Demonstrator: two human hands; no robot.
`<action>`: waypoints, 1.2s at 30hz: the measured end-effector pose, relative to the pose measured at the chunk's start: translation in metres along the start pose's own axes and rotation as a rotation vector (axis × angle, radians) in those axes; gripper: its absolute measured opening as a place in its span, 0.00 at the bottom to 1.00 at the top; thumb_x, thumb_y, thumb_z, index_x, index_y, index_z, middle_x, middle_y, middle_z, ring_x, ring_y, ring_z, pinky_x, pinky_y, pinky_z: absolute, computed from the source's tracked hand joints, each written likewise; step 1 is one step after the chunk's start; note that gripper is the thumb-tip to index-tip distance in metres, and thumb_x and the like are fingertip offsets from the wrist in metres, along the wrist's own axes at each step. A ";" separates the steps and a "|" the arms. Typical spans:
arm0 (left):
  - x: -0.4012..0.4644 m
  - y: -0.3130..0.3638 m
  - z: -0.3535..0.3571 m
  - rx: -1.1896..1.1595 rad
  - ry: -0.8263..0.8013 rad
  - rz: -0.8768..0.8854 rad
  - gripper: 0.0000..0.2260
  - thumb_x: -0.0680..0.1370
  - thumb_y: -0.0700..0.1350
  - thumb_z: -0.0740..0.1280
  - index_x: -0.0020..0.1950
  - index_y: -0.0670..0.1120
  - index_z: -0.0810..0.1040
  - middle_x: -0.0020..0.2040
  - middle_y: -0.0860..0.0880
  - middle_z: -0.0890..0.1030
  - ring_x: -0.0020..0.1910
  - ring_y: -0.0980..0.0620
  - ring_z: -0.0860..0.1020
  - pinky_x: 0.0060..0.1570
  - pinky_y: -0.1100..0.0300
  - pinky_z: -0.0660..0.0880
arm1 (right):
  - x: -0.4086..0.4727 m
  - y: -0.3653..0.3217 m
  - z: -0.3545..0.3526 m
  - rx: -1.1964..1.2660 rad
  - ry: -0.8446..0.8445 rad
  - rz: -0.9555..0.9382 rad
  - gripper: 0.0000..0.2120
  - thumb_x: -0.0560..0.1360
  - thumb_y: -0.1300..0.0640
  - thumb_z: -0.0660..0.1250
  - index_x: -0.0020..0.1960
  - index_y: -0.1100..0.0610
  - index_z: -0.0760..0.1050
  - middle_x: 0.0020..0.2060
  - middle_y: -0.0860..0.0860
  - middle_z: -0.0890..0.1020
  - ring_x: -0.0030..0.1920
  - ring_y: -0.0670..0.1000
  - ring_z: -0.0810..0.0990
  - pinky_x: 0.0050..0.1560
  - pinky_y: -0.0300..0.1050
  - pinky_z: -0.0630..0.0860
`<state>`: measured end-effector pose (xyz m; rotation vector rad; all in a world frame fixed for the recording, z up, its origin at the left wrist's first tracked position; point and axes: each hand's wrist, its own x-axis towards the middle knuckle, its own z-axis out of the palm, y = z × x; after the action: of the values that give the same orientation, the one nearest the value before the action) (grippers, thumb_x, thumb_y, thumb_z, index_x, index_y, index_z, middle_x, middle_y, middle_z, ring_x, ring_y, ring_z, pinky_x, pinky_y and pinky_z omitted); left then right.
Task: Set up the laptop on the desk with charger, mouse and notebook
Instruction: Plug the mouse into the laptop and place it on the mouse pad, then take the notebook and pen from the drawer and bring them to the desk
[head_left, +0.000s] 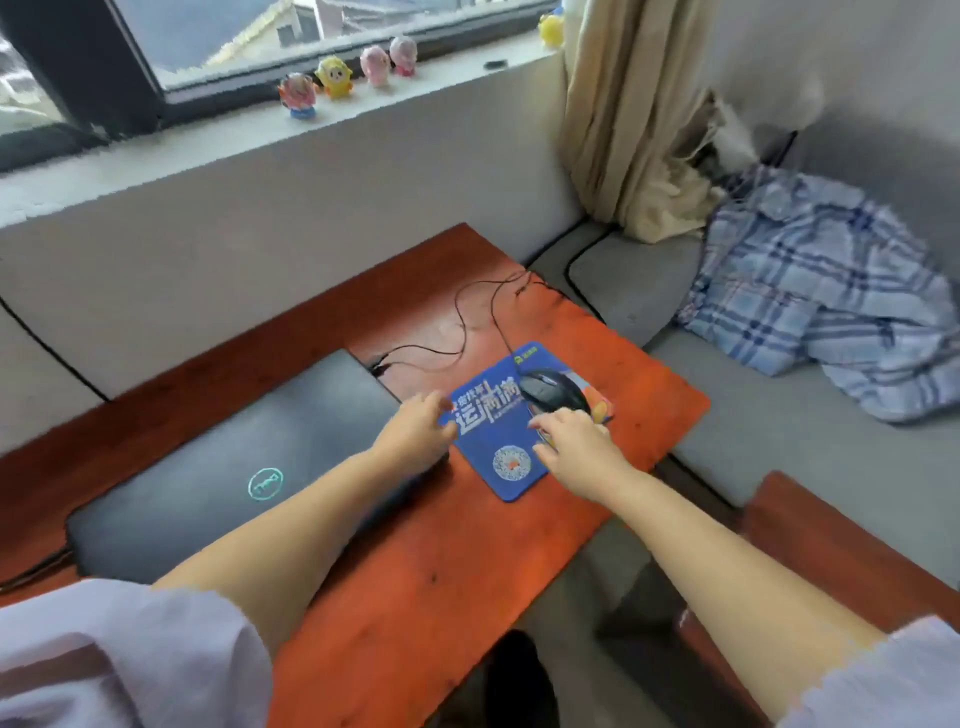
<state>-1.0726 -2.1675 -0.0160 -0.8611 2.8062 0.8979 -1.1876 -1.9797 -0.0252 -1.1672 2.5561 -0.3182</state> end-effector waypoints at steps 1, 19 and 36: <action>-0.009 0.012 0.015 0.012 -0.034 0.057 0.15 0.76 0.41 0.62 0.61 0.40 0.73 0.60 0.40 0.77 0.61 0.42 0.73 0.61 0.53 0.69 | -0.025 0.011 0.007 0.023 0.003 0.057 0.17 0.77 0.51 0.60 0.65 0.52 0.68 0.61 0.54 0.73 0.63 0.56 0.68 0.60 0.54 0.68; -0.132 0.172 0.350 0.230 -0.678 0.083 0.14 0.77 0.42 0.58 0.59 0.38 0.74 0.61 0.38 0.78 0.61 0.40 0.75 0.57 0.56 0.71 | -0.422 0.230 0.182 0.823 0.003 1.234 0.17 0.77 0.58 0.59 0.65 0.59 0.69 0.59 0.58 0.78 0.57 0.56 0.76 0.58 0.45 0.69; -0.113 0.096 0.436 0.124 -0.418 0.088 0.13 0.73 0.46 0.69 0.55 0.47 0.72 0.45 0.47 0.80 0.49 0.42 0.79 0.41 0.58 0.69 | -0.471 0.315 0.308 1.133 0.642 1.591 0.23 0.75 0.64 0.62 0.65 0.50 0.59 0.55 0.54 0.79 0.55 0.53 0.79 0.61 0.58 0.74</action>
<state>-1.0713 -1.8057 -0.3013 -0.4705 2.5157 0.7941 -1.0008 -1.4404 -0.3244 1.4255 2.1202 -1.4247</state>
